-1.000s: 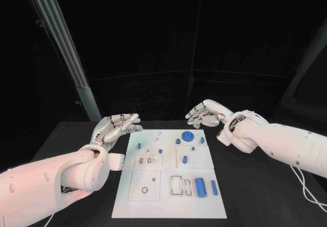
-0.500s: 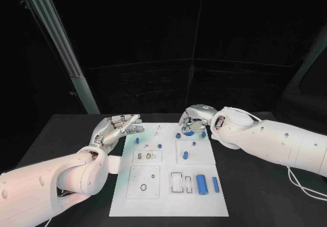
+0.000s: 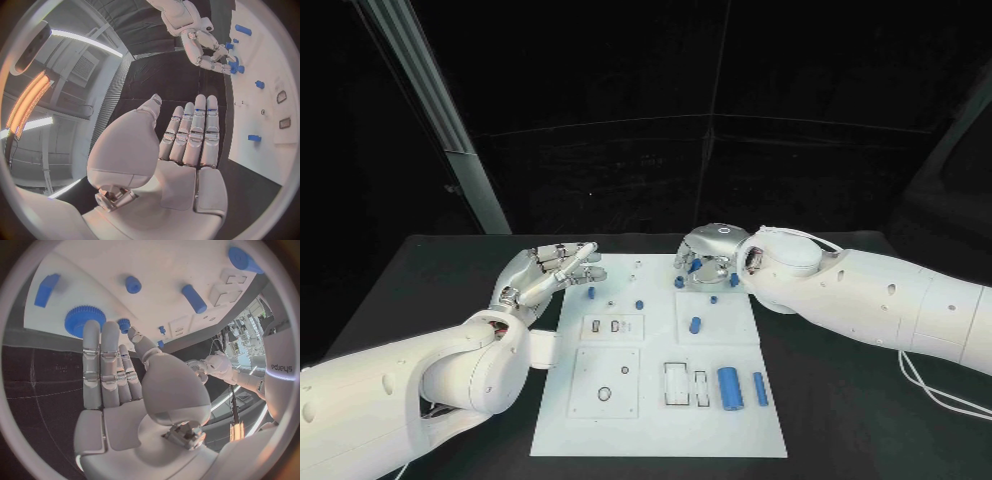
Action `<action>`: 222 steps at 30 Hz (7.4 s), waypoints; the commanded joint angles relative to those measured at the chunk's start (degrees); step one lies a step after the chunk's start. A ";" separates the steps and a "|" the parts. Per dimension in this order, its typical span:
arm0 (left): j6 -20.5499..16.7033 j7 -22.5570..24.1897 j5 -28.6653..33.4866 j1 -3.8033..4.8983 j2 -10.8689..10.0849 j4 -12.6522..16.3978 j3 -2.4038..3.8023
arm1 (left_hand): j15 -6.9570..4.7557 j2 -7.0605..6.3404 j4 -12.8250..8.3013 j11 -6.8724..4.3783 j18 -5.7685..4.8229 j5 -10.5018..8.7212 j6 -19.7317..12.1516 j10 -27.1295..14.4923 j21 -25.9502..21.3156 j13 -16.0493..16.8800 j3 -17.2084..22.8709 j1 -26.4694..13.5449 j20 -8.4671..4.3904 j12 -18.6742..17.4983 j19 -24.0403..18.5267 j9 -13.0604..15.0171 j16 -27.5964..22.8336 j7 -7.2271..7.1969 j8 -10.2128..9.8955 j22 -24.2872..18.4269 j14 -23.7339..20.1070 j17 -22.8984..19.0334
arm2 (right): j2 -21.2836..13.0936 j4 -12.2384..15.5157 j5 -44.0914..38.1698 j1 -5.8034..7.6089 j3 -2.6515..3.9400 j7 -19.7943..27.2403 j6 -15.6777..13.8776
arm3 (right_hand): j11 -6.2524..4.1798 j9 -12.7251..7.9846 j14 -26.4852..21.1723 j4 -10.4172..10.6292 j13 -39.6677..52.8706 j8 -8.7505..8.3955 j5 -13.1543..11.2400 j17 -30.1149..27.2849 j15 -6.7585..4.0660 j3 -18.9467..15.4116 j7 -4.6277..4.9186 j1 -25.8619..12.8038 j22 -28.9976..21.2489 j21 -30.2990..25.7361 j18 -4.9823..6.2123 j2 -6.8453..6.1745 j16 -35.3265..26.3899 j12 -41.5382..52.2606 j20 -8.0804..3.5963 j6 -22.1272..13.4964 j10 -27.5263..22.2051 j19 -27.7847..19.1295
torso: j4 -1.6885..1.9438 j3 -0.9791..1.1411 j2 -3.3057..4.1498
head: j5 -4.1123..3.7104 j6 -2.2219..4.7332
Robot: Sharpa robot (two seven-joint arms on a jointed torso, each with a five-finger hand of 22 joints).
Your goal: Assemble the parts on the task board
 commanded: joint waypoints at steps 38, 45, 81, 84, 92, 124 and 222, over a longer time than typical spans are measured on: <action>0.93 -0.36 -0.26 0.74 -0.31 -0.20 0.05 | 0.09 0.69 -0.58 0.44 0.73 -0.30 0.10 0.15 -0.62 -0.08 -0.26 0.39 0.26 -0.53 -0.31 -0.08 -0.70 0.58 -0.53 -0.31 -0.39 0.00 | 0.90 1.06 -1.99 0.14 0.52 0.03 -5.75 | -1.11 0.34 0.37 1.63 0.13 0.25 -5.52 20.95 -0.32 12.28 -0.73 -0.35 21.43 19.18 -1.75 2.48 21.21 -0.14 -0.39 5.78 5.21 2.51 | 0.37 0.24 2.14 | 0.02 0.28; 1.13 -0.52 -0.26 0.85 -0.23 -0.29 0.05 | 0.11 0.74 -0.73 0.45 0.74 -0.30 0.08 0.13 -0.68 -0.08 -0.23 0.52 0.28 -0.60 -0.32 -0.08 -0.79 0.60 -0.59 -0.36 -0.39 0.01 | 2.49 -0.25 -1.90 0.17 1.39 -1.36 -8.86 | -1.07 0.30 0.25 1.81 0.11 0.13 -5.69 21.00 -0.29 12.60 -0.69 -0.44 21.61 19.39 -1.77 2.23 21.36 -0.19 -0.35 5.75 5.13 2.38 | 0.58 0.25 2.32 | -0.02 0.77; 1.83 -1.32 -0.26 1.74 0.88 -1.14 0.05 | 0.16 0.83 -1.01 0.50 0.73 -0.30 0.00 0.00 -0.81 -0.10 -0.21 0.73 0.32 -0.77 -0.36 -0.09 -1.03 0.62 -0.75 -0.49 -0.46 0.01 | 13.23 -10.59 -1.46 0.48 1.57 -0.43 -6.48 | -0.65 0.07 -0.32 3.05 0.02 -0.34 -5.81 21.08 0.09 14.35 -0.36 -1.15 22.22 20.33 -1.76 0.48 22.02 -0.28 0.02 4.64 3.67 1.54 | 0.56 0.38 3.06 | 1.19 0.40; 1.86 -1.35 -0.26 1.79 0.96 -1.15 0.05 | 0.16 0.83 -1.01 0.50 0.73 -0.30 0.00 0.00 -0.81 -0.10 -0.21 0.73 0.32 -0.77 -0.36 -0.09 -1.03 0.62 -0.75 -0.49 -0.46 0.01 | 13.74 -11.17 -1.46 0.48 1.57 -0.43 -6.27 | -0.63 0.07 -0.35 3.13 0.02 -0.34 -5.82 21.05 0.11 14.42 -0.35 -1.19 22.20 20.35 -1.75 0.41 22.03 -0.28 0.04 4.58 3.59 1.48 | 0.61 0.38 3.05 | 1.14 0.30; 1.86 -1.42 -0.26 1.88 0.97 -1.16 0.05 | 0.18 0.85 -1.11 0.51 0.73 -0.30 -0.03 -0.04 -0.86 -0.11 -0.21 0.79 0.34 -0.83 -0.37 -0.09 -1.12 0.63 -0.81 -0.53 -0.49 0.01 | 14.76 -12.65 -1.52 0.47 1.57 -0.56 -5.55 | -0.53 0.04 -0.54 3.39 0.01 -0.39 -5.86 20.56 0.18 14.65 -0.26 -1.30 21.86 20.25 -1.67 0.07 21.78 -0.30 0.12 4.24 3.25 1.12 | 0.62 0.37 3.08 | 1.23 0.22; 2.19 -1.81 -0.26 2.11 -0.25 -0.94 0.04 | 0.23 0.86 -1.28 0.56 0.73 -0.32 -0.12 -0.18 -0.99 -0.12 -0.26 0.83 0.38 -0.98 -0.43 -0.10 -1.34 0.65 -0.94 -0.64 -0.58 0.00 | 1.78 -1.27 10.19 0.55 2.33 -1.08 -13.23 | 0.42 0.70 -1.64 11.25 1.46 1.59 -2.02 9.80 1.14 3.67 1.19 -0.74 9.00 11.88 0.29 -4.31 12.93 6.80 1.33 -2.89 -0.04 -4.07 | -0.37 0.64 2.85 | 1.31 0.47; 3.92 -3.28 -0.26 2.10 0.72 -2.60 -0.01 | 0.36 1.64 -2.10 0.58 0.73 -0.26 -0.10 -0.24 -1.45 -0.11 0.15 1.48 0.52 -1.30 -0.64 -0.08 -2.13 0.61 -1.23 -1.04 -0.90 -0.02 | -1.27 -0.04 2.02 0.50 2.84 -8.38 -2.65 | -3.05 0.20 3.48 21.83 68.24 5.93 -4.35 56.99 -1.45 -10.01 -1.72 11.68 47.45 35.77 -5.96 -0.09 44.78 67.91 -1.32 -0.43 14.89 10.56 | -1.23 0.91 2.82 | 0.46 -0.28</action>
